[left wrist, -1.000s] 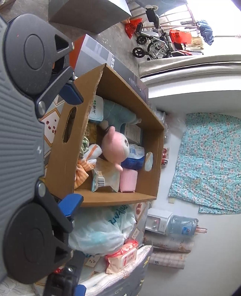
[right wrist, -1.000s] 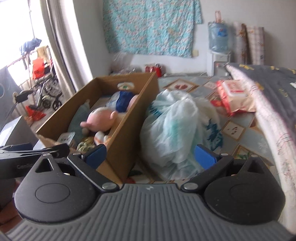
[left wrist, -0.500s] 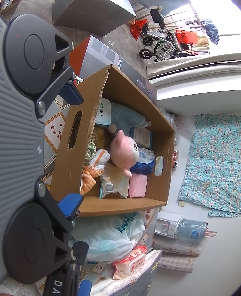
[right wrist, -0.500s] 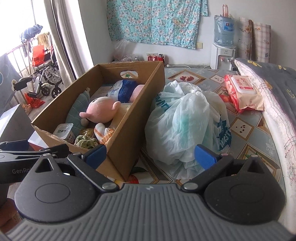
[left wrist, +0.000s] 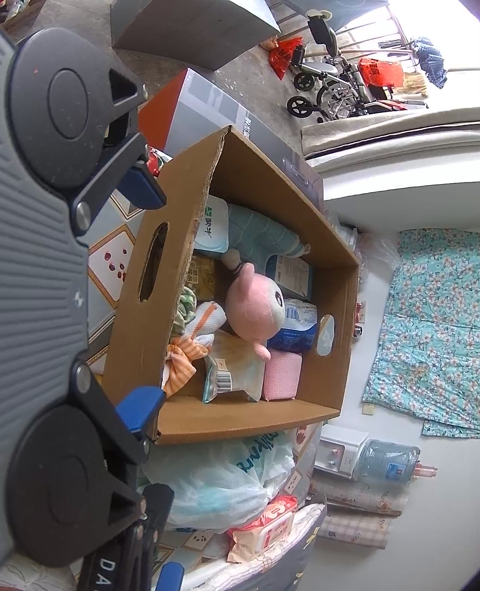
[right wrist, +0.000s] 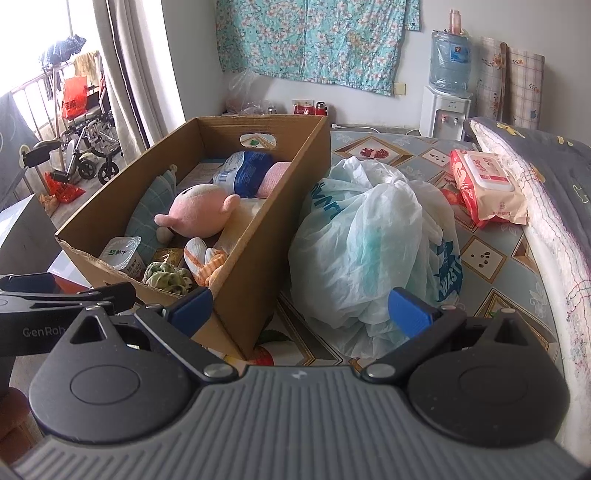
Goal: Organize soft objects
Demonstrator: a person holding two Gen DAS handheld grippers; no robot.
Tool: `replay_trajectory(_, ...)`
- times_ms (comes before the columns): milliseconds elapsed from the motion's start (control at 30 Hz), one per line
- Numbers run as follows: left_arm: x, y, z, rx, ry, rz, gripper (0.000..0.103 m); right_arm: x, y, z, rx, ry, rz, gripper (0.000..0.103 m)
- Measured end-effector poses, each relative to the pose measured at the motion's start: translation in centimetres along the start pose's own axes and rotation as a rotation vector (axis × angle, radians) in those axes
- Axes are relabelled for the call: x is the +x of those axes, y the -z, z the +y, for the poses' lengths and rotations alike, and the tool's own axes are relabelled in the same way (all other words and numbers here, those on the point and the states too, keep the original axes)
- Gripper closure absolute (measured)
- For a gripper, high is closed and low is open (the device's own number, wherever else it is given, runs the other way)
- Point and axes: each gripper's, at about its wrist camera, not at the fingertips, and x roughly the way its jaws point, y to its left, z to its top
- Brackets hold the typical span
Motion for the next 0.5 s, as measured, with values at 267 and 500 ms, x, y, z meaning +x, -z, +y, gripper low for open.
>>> replay_trajectory(267,0.05,0.03,0.1,0.0,-0.002,0.002,0.001,0.08,0.03,0.1,-0.005,0.007,0.002,0.001)
replay_trajectory(500,0.02,0.04,0.08,0.0,-0.003,0.0,0.001,0.08,0.03,0.09,-0.007,0.008,0.002,0.001)
